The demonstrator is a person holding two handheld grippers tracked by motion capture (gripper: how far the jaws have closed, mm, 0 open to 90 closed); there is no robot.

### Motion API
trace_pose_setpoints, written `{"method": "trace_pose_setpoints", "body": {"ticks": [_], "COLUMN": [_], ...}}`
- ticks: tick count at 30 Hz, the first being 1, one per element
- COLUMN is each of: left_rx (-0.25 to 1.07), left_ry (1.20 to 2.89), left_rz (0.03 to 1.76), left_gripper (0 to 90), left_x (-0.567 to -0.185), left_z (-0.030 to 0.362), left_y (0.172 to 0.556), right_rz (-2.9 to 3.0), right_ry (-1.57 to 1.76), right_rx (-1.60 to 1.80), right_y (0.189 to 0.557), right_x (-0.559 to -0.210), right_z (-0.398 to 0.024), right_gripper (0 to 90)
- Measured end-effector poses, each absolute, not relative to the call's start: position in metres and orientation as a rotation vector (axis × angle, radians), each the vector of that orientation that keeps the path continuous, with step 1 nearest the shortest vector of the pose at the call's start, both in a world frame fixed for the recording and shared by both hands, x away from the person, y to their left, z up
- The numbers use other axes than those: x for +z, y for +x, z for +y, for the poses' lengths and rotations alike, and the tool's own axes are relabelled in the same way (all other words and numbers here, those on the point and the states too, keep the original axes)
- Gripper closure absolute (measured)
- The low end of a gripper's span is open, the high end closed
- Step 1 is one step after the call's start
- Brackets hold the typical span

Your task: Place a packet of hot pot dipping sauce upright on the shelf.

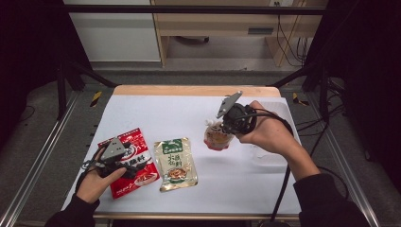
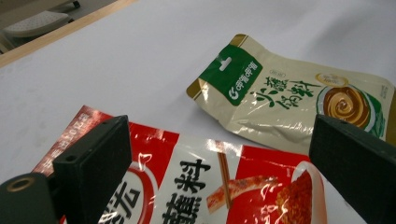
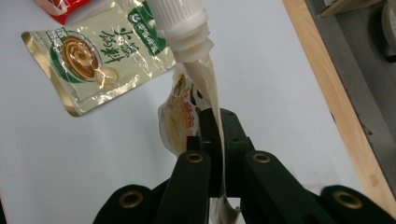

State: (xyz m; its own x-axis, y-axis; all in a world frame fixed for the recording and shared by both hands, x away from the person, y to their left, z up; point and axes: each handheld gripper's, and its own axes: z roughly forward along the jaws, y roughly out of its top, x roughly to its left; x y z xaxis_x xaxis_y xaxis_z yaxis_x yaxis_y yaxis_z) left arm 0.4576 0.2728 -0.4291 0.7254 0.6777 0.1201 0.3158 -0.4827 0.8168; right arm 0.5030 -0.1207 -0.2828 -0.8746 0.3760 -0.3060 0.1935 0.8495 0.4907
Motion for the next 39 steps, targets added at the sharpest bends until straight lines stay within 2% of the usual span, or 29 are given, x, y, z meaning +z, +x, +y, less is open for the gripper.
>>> {"method": "trace_pose_setpoints", "body": {"ticks": [12, 39], "left_rx": [0.592, 0.629], "left_ry": [2.068, 2.091], "left_rz": [0.794, 0.809], "left_gripper": [5.8, 5.8], "left_x": [-0.436, -0.440], "left_z": [0.286, 0.288], "left_y": [0.449, 0.451], "right_rz": [2.573, 2.525], "right_ry": [0.466, 0.567], "right_rx": [0.644, 0.628], "right_y": [0.492, 0.472], "right_x": [-0.260, -0.256], "right_z": [-0.164, -0.237], "right_gripper": [90.0, 90.0]}}
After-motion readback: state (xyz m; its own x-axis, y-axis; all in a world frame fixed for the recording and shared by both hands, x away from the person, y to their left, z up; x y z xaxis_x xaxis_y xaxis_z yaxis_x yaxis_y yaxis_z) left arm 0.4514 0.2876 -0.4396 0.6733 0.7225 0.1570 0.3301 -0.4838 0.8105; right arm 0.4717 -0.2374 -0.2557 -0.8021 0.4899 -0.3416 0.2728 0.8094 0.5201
